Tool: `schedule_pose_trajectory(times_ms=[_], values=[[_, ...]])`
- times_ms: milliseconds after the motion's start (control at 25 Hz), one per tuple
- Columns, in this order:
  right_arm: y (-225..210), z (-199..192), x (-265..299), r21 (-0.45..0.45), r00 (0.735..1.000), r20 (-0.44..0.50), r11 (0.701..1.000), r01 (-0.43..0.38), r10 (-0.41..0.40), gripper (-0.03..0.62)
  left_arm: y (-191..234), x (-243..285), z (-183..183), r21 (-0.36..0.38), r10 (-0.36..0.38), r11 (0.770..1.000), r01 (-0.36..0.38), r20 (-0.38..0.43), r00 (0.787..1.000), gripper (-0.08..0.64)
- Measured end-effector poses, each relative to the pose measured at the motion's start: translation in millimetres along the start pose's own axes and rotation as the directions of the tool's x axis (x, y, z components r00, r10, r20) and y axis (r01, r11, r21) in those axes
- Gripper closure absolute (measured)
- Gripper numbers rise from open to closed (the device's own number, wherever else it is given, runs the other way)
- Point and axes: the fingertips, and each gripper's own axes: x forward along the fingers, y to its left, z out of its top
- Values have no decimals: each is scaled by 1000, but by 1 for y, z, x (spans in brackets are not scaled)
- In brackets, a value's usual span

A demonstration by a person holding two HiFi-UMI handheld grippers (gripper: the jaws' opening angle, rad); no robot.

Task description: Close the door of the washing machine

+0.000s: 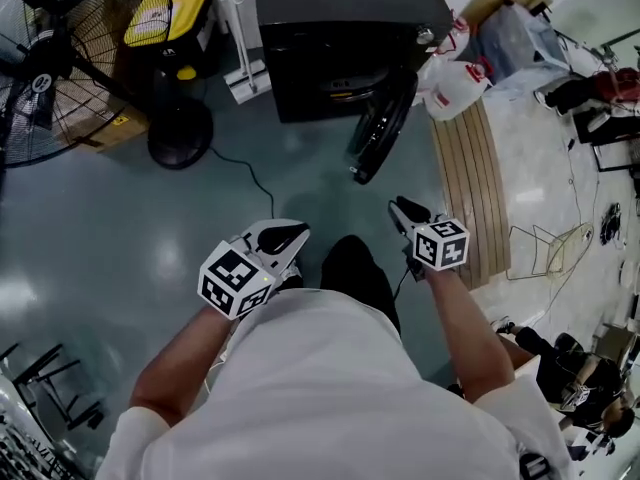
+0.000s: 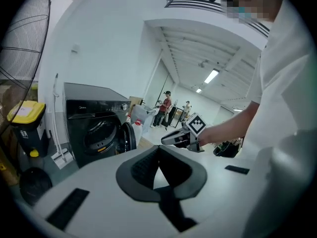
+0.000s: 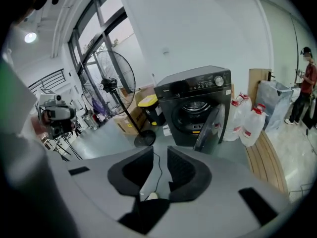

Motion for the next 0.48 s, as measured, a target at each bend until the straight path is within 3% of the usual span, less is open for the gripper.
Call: schedule_pose_trajectory(times_ms=[280, 480], values=[[-69, 19, 47, 108, 999, -42, 994, 9, -4, 485, 47, 23, 30, -22, 48, 999, -48, 4, 999, 543], [-131, 33, 86, 151, 991, -130, 989, 0, 20, 473, 72, 52, 70, -44, 103, 994, -103, 3, 995, 543]])
